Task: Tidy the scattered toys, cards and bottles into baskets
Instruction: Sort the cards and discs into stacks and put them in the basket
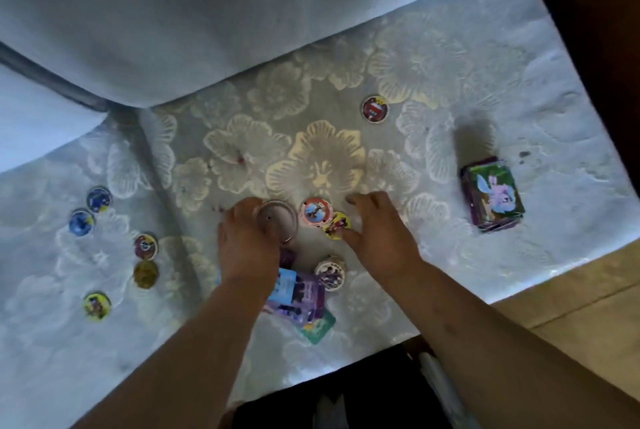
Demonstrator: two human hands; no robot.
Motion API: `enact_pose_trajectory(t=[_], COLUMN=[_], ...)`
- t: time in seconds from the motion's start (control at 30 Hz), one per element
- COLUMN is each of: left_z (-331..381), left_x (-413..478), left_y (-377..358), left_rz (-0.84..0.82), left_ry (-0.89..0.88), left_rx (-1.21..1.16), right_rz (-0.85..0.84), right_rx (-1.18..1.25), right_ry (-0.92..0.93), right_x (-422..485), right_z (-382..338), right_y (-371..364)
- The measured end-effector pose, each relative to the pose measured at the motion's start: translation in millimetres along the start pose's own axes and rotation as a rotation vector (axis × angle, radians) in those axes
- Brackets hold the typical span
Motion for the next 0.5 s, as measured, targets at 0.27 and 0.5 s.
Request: enact_pose_trajectory(t=[0.27, 0.5], left_z=[-9, -16], left_x=[19, 12], left_y=[-20, -4], left_rz=[-0.241, -0.137], left_ry=[-0.215, -0.179], left_rx=[0.253, 0.144], right_rz=[0.054, -0.011], right_rx=[-0.419, -0.314], right_ry=[0.411, 0.117], right_x=[16, 14], right_z=[-36, -9], right_y=[-28, -25])
Point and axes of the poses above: each hand's wrist, its own x-axis towards the middle knuckle, its own y-axis out of the back of the hand, z = x × y, the point moved 7 cm from there along x, towards the middle knuckle, and after that the axes turned 6 degrees about -x, right-handed, at the moved point
